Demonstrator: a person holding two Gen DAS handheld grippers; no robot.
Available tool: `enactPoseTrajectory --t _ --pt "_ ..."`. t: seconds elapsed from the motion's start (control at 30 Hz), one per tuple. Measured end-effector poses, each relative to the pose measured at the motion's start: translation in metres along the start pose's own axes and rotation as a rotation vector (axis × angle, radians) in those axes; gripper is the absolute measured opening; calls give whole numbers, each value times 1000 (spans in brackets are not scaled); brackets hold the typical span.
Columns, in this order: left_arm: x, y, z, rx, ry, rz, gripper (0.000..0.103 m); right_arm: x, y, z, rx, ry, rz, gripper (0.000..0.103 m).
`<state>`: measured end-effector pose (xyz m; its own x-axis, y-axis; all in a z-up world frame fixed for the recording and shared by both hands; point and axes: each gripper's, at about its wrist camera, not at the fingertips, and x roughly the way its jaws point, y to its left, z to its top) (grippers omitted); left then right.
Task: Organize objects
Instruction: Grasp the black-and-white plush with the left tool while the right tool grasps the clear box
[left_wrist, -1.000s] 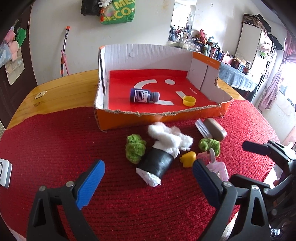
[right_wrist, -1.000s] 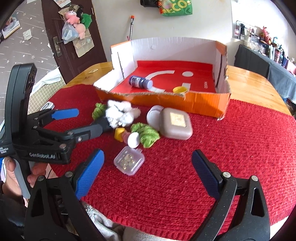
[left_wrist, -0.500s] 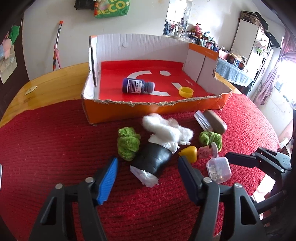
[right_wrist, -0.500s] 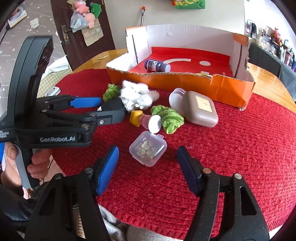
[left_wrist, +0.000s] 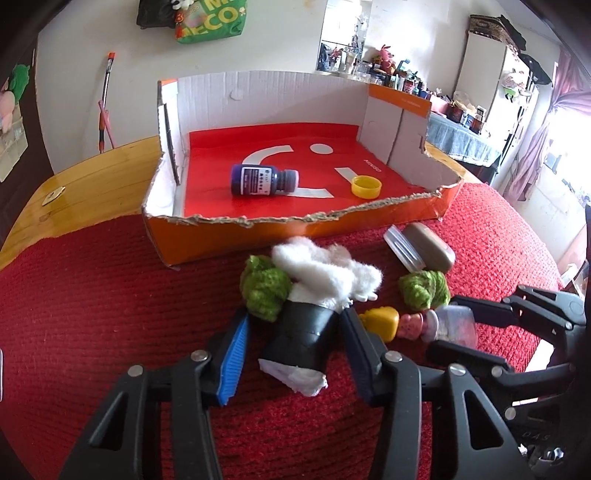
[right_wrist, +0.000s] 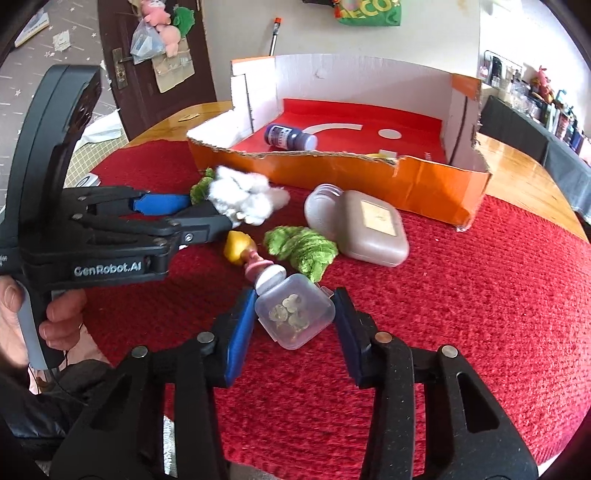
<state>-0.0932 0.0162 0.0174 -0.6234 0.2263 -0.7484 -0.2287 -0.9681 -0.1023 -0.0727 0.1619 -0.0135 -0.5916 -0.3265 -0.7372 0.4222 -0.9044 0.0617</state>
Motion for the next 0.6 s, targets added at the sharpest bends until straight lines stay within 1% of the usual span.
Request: enactPoseTrajectory --t 0.1,0.2,0.3,0.47,0.6 --pt "-2 -4 -5 17 -9 10 45 0 1 0 -9 -2 -5 41" --pt "-5 -6 -10 32 -19 24 43 0 5 -1 -28 -4 -20 41" --pt "-8 -7 -11 33 -20 29 42 -1 4 -1 -20 -5 -13 41" --pt "-14 -5 -12 14 -15 -3 42 -4 1 1 2 -11 11 40" --pt "-25 -4 -11 -2 -39 -13 40 -8 -1 3 21 -22 32 40"
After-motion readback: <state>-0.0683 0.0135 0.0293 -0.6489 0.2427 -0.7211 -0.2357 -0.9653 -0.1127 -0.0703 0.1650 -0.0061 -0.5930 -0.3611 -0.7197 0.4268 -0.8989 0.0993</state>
